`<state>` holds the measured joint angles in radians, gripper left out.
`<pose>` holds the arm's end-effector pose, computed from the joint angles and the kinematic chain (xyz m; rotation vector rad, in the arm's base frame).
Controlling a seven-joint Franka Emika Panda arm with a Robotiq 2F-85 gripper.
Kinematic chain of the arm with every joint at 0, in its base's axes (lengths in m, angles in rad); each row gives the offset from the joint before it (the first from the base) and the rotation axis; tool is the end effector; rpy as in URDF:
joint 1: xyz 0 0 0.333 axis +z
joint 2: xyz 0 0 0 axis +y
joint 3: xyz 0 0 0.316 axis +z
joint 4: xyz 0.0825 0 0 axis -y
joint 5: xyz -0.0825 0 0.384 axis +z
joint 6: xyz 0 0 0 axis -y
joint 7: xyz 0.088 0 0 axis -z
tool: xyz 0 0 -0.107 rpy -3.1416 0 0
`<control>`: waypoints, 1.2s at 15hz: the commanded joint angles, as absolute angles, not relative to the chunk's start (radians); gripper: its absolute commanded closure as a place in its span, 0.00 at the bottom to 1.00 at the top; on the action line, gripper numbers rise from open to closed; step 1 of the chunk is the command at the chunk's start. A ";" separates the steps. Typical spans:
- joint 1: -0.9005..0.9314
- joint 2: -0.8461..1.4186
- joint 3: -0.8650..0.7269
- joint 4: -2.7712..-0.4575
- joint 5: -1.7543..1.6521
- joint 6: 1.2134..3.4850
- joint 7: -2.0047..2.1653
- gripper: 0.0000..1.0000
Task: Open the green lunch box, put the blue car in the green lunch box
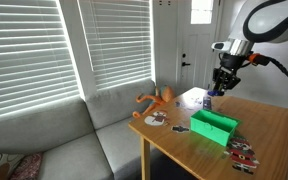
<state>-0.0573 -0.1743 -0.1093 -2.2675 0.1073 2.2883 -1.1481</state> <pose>0.5008 -0.0831 0.4501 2.7693 1.3695 0.3381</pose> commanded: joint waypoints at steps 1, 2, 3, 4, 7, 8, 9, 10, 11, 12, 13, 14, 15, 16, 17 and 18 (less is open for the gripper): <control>-0.005 -0.254 -0.062 -2.354 0.120 2.299 -1.023 0.89; 0.009 -0.266 -0.048 -2.366 0.112 2.294 -0.978 0.89; 0.023 -0.275 -0.036 -2.372 0.112 2.284 -0.940 0.89; 0.033 -0.285 -0.022 -2.383 0.101 2.287 -0.890 0.89; 0.052 -0.314 0.014 -2.411 0.060 2.304 -0.740 0.89; 0.055 -0.321 0.022 -2.416 0.050 2.301 -0.694 0.89; 0.061 -0.324 0.026 -2.418 0.056 2.292 -0.653 0.89; 0.066 -0.326 0.029 -2.424 0.059 2.294 -0.611 0.89; 0.072 -0.323 0.029 -2.425 0.070 2.289 -0.578 0.89; 0.077 -0.320 0.030 -2.428 0.074 2.290 -0.544 0.89; 0.085 -0.313 0.026 -2.430 0.089 2.289 -0.520 0.89; 0.089 -0.310 0.027 -2.434 0.085 2.298 -0.492 0.89; 0.092 -0.305 0.027 -2.438 0.081 2.302 -0.466 0.89; 0.092 -0.305 0.031 -2.443 0.071 2.310 -0.437 0.89; 0.095 -0.305 0.031 -2.446 0.071 2.309 -0.419 0.89; 0.095 -0.303 0.031 -2.449 0.071 2.314 -0.402 0.89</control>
<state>0.0835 -0.2934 0.0306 -2.4273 0.0833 2.2905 -0.4759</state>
